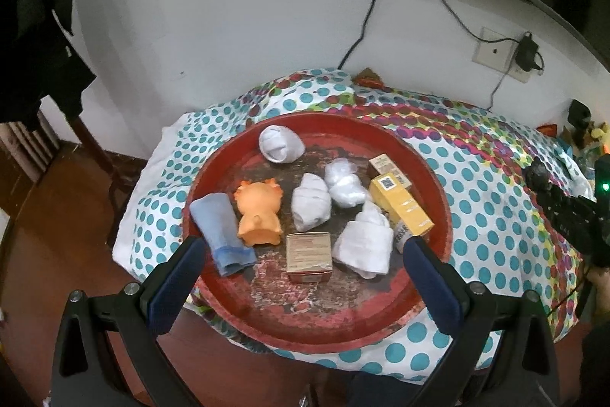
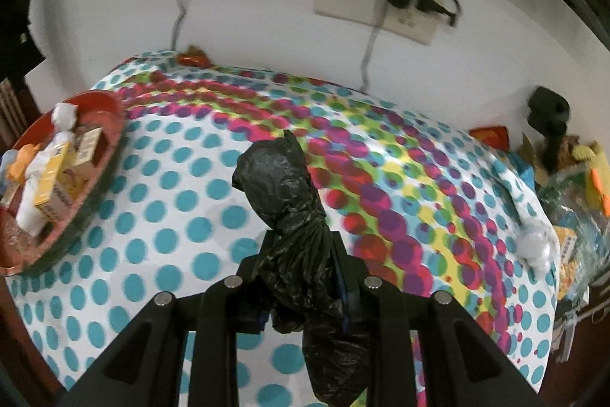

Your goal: Organize objects

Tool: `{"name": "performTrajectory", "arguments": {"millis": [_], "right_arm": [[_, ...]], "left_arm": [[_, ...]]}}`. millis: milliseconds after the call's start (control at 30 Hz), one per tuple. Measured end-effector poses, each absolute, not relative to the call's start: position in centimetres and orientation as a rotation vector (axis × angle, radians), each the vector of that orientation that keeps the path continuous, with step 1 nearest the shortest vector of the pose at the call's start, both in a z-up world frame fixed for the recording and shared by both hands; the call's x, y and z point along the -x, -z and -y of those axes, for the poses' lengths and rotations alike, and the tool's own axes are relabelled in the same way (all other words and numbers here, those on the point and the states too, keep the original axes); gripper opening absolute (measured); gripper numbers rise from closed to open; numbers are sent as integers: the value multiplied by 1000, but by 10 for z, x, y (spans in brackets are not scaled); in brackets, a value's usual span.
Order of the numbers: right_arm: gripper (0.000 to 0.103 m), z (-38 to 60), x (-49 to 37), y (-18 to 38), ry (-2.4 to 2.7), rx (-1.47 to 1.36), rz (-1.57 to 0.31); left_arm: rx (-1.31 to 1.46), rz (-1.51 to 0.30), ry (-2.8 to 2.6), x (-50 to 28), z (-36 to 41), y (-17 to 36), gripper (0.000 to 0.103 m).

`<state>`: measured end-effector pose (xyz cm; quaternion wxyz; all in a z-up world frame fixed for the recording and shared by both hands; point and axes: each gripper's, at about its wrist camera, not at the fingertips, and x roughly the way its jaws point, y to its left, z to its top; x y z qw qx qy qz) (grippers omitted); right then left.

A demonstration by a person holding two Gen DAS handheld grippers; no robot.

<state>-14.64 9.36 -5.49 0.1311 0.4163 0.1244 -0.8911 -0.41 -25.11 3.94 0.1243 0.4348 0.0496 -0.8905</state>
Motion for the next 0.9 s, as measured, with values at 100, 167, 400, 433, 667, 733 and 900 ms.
{"name": "performTrajectory", "arguments": {"millis": [100, 167, 400, 433, 667, 733, 900], "right_arm": [[27, -73, 143, 53, 2546, -1187, -376], [27, -57, 140, 51, 2520, -1171, -389], [27, -9, 134, 45, 2438, -1140, -370], [27, 0, 132, 44, 2429, -1136, -374], [27, 42, 123, 31, 2361, -1098, -400], [27, 54, 120, 28, 2341, -1082, -404], [27, 79, 117, 21, 2302, -1064, -406]], "left_arm": [[-1264, -171, 2591, 3, 258, -39, 103], [-1264, -186, 2588, 3, 261, -39, 103], [-1272, -213, 2572, 2, 269, -38, 103], [-1271, -216, 2569, 1, 270, -37, 103], [-1276, -245, 2559, 0, 277, -37, 103], [-1276, -250, 2564, 0, 280, -37, 103], [-1259, -250, 2551, -3, 287, -39, 103]]}}
